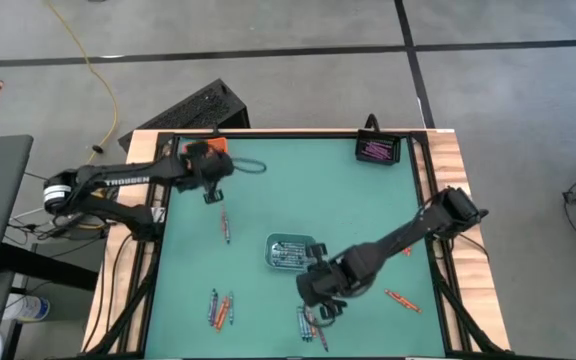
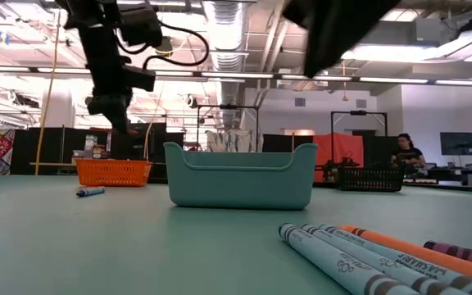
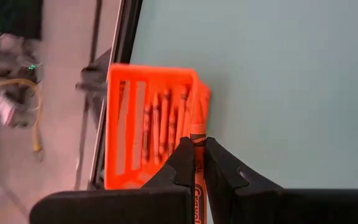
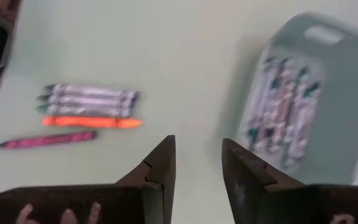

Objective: Sort crayons
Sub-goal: Put the orange crayon into the orange bin

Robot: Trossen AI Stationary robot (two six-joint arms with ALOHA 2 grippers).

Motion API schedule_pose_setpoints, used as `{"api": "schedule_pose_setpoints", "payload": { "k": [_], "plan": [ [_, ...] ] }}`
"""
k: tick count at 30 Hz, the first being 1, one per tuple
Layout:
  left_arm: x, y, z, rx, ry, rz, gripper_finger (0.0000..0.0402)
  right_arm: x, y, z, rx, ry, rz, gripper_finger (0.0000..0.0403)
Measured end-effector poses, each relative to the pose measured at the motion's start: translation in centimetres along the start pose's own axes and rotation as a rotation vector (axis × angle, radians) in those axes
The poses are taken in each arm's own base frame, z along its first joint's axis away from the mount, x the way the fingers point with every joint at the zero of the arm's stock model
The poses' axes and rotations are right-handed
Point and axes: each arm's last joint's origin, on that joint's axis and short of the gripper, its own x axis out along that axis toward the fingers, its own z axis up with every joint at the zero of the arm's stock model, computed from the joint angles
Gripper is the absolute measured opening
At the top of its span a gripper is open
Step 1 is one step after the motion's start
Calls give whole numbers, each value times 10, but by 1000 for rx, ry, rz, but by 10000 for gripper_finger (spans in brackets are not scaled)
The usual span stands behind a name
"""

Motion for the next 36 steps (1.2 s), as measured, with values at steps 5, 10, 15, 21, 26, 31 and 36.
{"api": "schedule_pose_setpoints", "payload": {
  "k": [5,10,15,21,26,31,36],
  "plan": [
    [17,28,-3,14,-17,-34,0,-6,28,-8,33,11,27,123],
    [31,49,-11,3,-14,-52,0,-12,52,-16,62,1,22,123],
    [51,67,-21,-38,48,-46,0,-17,70,-24,95,-9,12,123],
    [83,72,-34,-63,157,-125,11,-22,85,-31,141,-20,8,123],
    [101,69,-36,-53,225,-128,38,-25,94,-35,172,-26,7,123],
    [104,70,-33,-63,208,-96,67,-26,98,-38,185,-25,10,123],
    [100,73,-32,-74,189,-76,88,-26,97,-38,184,-15,0,123]
  ]
}}
